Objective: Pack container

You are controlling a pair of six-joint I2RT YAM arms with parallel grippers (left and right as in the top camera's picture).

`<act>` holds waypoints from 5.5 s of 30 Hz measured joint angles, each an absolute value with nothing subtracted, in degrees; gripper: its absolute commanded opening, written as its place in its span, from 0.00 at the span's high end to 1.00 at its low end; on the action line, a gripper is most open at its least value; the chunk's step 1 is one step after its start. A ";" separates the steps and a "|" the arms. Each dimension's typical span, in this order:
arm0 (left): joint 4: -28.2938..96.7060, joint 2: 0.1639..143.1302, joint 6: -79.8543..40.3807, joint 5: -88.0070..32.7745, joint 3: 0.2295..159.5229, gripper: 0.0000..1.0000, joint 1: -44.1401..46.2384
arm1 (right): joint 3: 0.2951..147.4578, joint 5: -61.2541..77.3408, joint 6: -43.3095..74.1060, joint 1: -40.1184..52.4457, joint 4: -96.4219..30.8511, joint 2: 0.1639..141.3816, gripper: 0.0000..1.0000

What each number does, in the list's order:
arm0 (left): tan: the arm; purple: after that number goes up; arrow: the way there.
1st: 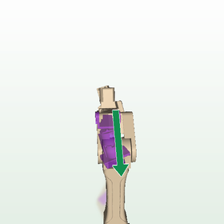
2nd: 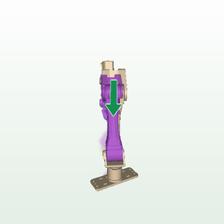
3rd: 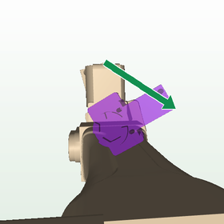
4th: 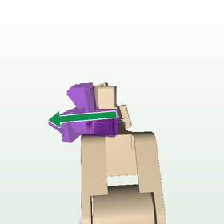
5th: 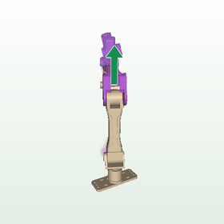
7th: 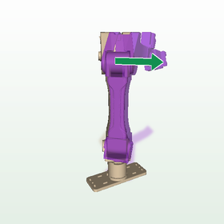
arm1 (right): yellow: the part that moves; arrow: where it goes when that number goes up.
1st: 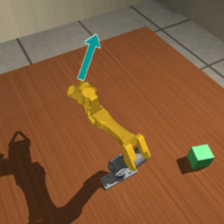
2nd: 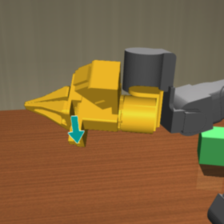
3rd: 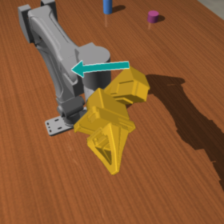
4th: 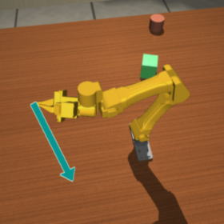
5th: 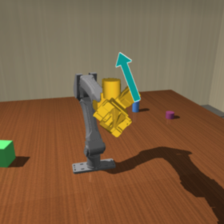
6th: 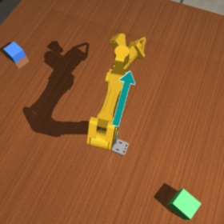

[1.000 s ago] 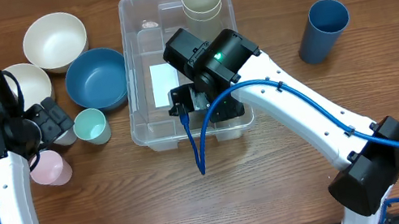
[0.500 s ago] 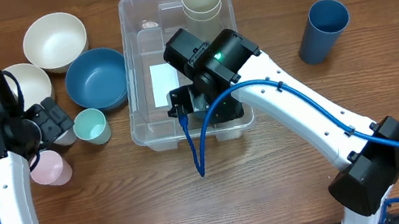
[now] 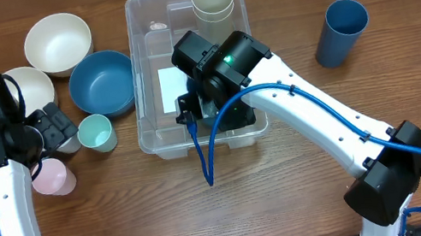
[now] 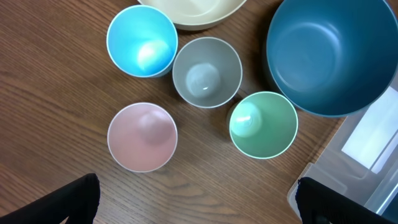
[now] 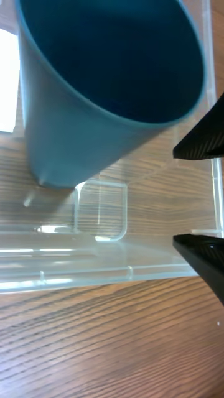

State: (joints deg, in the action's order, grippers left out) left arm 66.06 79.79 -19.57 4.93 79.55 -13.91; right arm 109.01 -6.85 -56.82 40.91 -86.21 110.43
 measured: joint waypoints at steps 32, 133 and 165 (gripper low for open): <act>66.04 79.79 -19.57 4.93 79.55 0.00 -13.91 | 112.33 -7.57 -29.04 40.75 -82.67 107.57 0.42; 66.04 79.79 -19.59 4.93 79.55 0.00 -13.91 | 132.35 1.74 -6.63 29.06 -92.60 106.72 0.96; 66.04 79.79 -19.59 4.93 79.55 0.00 -13.91 | 132.20 3.18 4.34 33.04 -92.18 112.73 0.53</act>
